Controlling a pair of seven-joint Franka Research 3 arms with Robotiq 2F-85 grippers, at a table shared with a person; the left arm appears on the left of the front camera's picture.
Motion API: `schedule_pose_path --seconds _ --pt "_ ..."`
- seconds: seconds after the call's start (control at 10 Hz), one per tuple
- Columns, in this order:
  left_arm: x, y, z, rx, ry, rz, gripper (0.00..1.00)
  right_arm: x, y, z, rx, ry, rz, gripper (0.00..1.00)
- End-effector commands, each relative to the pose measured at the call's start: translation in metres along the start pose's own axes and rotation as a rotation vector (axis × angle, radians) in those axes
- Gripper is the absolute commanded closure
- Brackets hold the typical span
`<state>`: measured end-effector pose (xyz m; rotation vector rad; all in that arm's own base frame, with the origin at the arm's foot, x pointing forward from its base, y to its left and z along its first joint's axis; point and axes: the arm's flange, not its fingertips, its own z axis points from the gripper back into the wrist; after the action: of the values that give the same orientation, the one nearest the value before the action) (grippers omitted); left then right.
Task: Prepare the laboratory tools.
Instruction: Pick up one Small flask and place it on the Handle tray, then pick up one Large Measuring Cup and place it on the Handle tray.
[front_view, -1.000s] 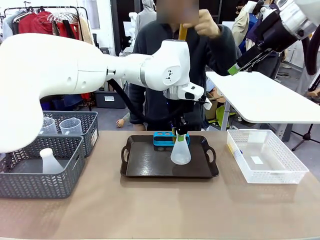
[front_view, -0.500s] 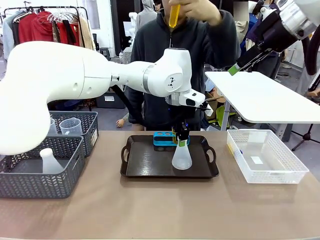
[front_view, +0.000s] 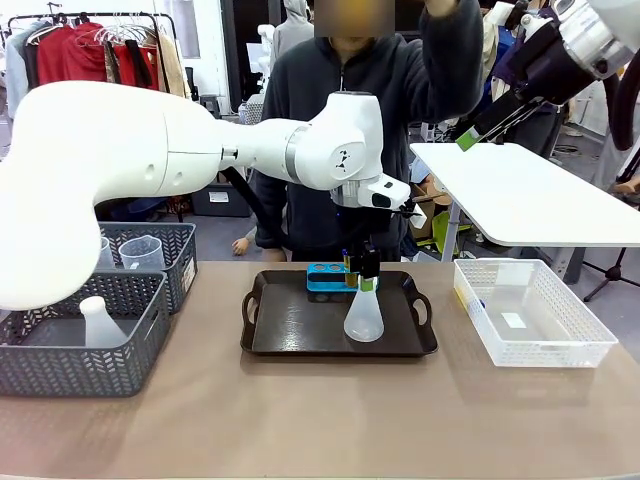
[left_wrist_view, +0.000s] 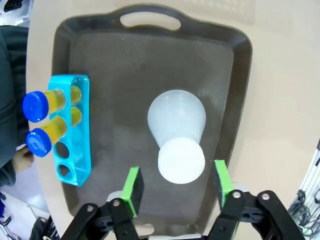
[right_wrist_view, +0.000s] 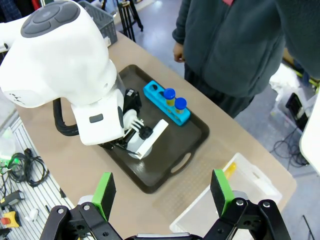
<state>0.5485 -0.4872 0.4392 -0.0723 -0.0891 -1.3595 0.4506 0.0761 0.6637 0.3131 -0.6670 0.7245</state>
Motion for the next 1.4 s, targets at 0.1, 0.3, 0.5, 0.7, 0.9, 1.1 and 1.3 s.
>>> schedule_pose_path --seconds 0.1,0.3,0.5,0.7,0.9,1.1,1.3 --pt "0.004 0.003 0.005 -0.01 0.008 -0.015 0.0 0.001 0.0 0.001 0.007 -0.005 0.0 0.0" --pt "-0.001 -0.002 0.014 -0.011 0.016 -0.011 0.0 0.001 0.0 0.001 0.007 -0.005 0.0 0.0" --pt "-0.014 -0.012 0.03 0.007 0.026 0.012 0.0 0.001 0.0 0.001 0.007 -0.005 0.0 0.0" --pt "-0.038 -0.03 0.059 0.031 0.038 0.069 0.0 0.001 0.0 0.001 0.007 -0.005 0.0 0.0" --pt "-0.067 -0.044 0.087 0.052 0.051 0.159 0.0 0.001 0.0 0.001 0.007 -0.005 0.0 0.0" --pt "-0.092 -0.062 0.107 0.076 0.066 0.239 0.0 0.001 0.0 0.001 0.007 -0.005 0.0 0.0" --pt "-0.115 -0.072 0.126 0.123 0.103 0.31 0.0 0.001 0.0 0.001 0.007 -0.005 0.0 0.0"
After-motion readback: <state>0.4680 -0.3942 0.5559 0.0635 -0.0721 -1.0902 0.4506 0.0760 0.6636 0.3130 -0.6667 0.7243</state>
